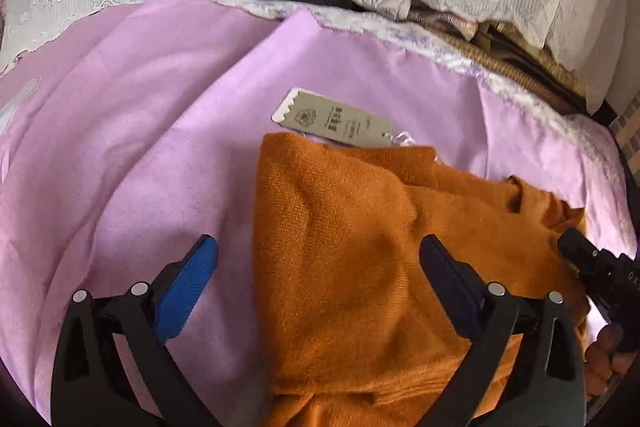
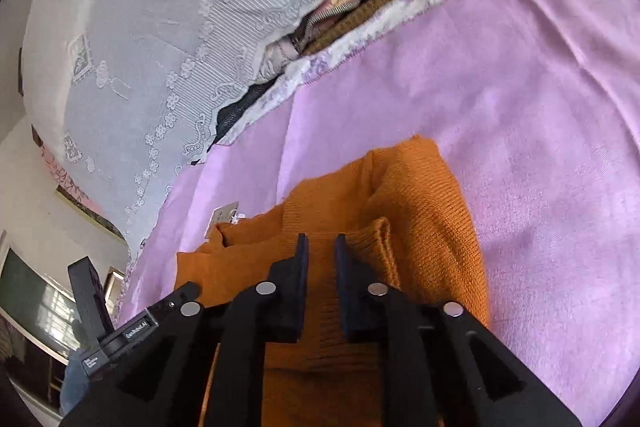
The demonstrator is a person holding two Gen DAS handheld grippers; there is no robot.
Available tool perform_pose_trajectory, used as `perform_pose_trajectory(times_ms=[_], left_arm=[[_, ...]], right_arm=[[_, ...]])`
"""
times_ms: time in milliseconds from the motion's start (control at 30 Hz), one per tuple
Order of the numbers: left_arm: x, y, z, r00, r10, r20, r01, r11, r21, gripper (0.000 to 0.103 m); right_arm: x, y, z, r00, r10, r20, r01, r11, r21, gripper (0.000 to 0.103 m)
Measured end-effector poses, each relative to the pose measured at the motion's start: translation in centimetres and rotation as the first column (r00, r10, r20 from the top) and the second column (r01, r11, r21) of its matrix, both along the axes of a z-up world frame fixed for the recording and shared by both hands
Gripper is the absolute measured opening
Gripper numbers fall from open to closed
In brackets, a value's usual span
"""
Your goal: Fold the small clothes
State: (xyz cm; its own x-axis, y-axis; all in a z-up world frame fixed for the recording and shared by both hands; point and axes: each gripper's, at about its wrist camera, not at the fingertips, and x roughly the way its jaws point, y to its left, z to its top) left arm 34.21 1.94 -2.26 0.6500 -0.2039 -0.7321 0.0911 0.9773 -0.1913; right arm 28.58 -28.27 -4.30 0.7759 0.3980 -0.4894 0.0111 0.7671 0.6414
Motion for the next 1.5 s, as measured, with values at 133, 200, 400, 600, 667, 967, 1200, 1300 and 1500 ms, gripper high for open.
perform_pose_trajectory(times_ms=[133, 200, 400, 600, 667, 967, 1200, 1300, 1500], left_arm=[[-1.5, 0.2, 0.0, 0.994, -0.102, -0.029, 0.099, 0.991, -0.088, 0.098], [-0.6, -0.6, -2.3, 0.981, -0.133, -0.142, 0.127, 0.990, -0.054, 0.098], [-3.8, -0.3, -1.7, 0.990, -0.113, -0.084, 0.114, 0.993, 0.009, 0.099], [-6.6, 1.1, -1.7, 0.993, -0.082, -0.082, 0.085, 0.996, 0.033, 0.098], [-7.5, 1.3, -1.6, 0.993, -0.082, -0.081, 0.086, 0.996, 0.039, 0.098], [-12.7, 2.4, -1.7, 0.990, -0.106, -0.090, 0.112, 0.991, 0.071, 0.098], [-17.3, 2.6, -1.9, 0.983, -0.149, -0.109, 0.163, 0.978, 0.130, 0.099], [-19.1, 3.3, -2.2, 0.977, -0.168, -0.132, 0.183, 0.977, 0.108, 0.099], [-24.0, 5.0, -2.1, 0.971, -0.208, -0.119, 0.214, 0.976, 0.043, 0.099]], right_arm=[[-1.1, 2.3, 0.7, 0.996, 0.087, -0.010, -0.088, 0.994, -0.069, 0.054], [-1.0, 2.9, 0.2, 0.994, 0.096, -0.044, -0.100, 0.987, -0.122, 0.054], [-3.4, 1.1, -0.1, 0.999, 0.035, -0.017, -0.036, 0.998, -0.052, 0.054], [-6.5, 0.3, -0.5, 0.999, 0.019, -0.027, -0.020, 1.000, -0.022, 0.054], [-7.8, 0.4, -0.4, 1.000, 0.015, -0.023, -0.016, 0.999, -0.047, 0.055], [-15.2, 2.6, 0.0, 0.990, 0.114, -0.079, -0.130, 0.961, -0.243, 0.063], [-21.5, 1.5, -0.2, 0.974, 0.211, -0.086, -0.225, 0.953, -0.202, 0.063], [-24.0, 0.4, -0.5, 0.966, 0.250, -0.071, -0.257, 0.957, -0.135, 0.063], [-27.8, -1.5, -0.9, 0.962, 0.271, -0.019, -0.271, 0.962, 0.002, 0.063]])
